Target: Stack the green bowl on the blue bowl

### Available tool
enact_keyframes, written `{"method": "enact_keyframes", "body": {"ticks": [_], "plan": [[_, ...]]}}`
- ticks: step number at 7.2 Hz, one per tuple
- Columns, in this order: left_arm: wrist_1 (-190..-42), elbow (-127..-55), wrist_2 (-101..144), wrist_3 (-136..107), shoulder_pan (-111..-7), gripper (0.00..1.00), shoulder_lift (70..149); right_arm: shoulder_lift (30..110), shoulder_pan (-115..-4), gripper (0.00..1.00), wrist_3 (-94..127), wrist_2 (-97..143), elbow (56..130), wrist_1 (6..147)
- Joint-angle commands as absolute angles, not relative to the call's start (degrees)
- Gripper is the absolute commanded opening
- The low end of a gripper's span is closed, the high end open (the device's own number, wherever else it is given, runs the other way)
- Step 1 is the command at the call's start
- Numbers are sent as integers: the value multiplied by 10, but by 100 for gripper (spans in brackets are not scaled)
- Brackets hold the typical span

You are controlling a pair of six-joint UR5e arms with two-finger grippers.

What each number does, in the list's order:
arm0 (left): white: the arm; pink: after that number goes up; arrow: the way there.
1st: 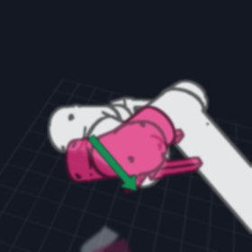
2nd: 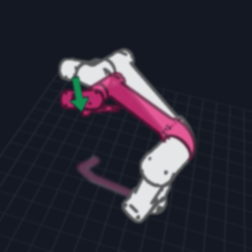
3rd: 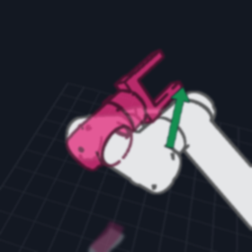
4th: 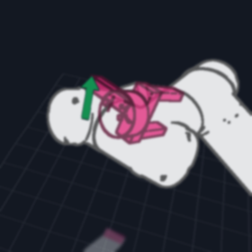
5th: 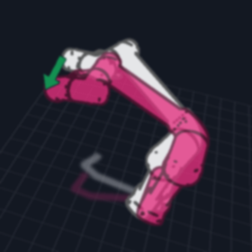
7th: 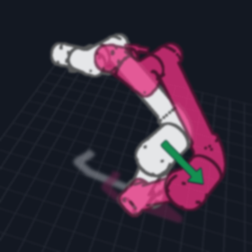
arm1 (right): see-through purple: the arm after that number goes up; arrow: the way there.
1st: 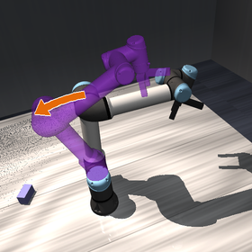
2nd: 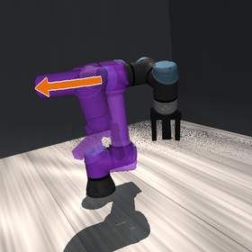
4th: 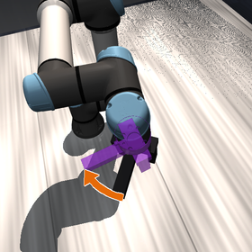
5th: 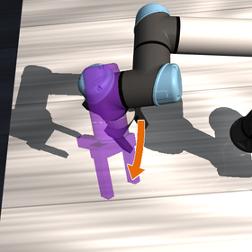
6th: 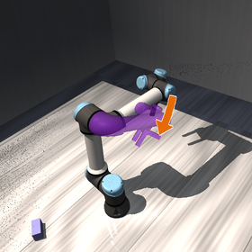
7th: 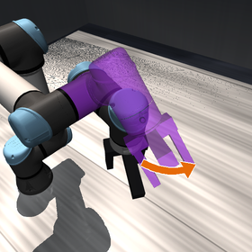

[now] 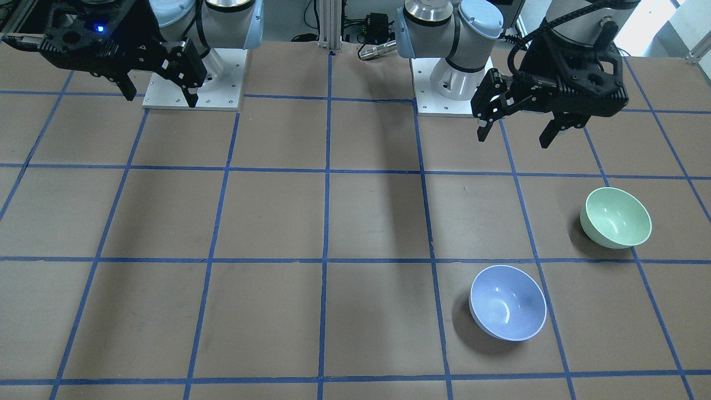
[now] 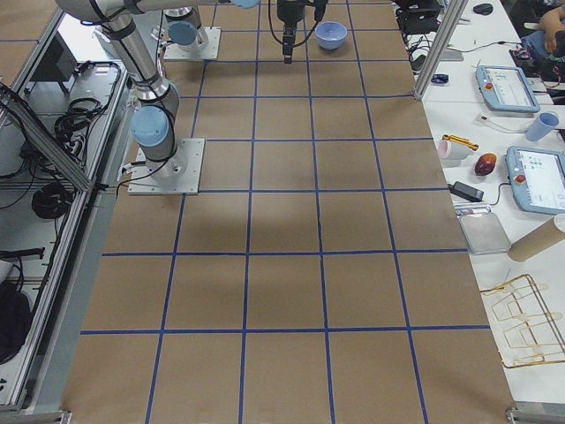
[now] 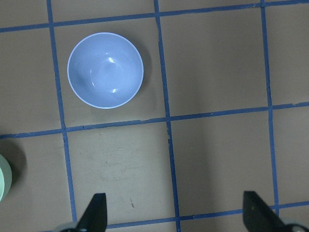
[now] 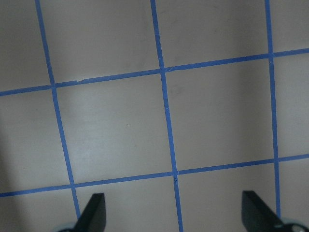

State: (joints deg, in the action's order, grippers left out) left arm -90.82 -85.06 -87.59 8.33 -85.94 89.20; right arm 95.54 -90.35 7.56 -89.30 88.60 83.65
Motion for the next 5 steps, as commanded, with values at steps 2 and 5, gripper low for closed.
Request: {"method": "enact_keyframes", "body": {"ticks": [2, 5], "plan": [[-914, -848, -875, 83, -860, 100, 892, 955, -904, 100, 76, -893, 886, 836], [-914, -847, -875, 83, -860, 100, 893, 955, -904, 100, 76, -893, 886, 837]]}}
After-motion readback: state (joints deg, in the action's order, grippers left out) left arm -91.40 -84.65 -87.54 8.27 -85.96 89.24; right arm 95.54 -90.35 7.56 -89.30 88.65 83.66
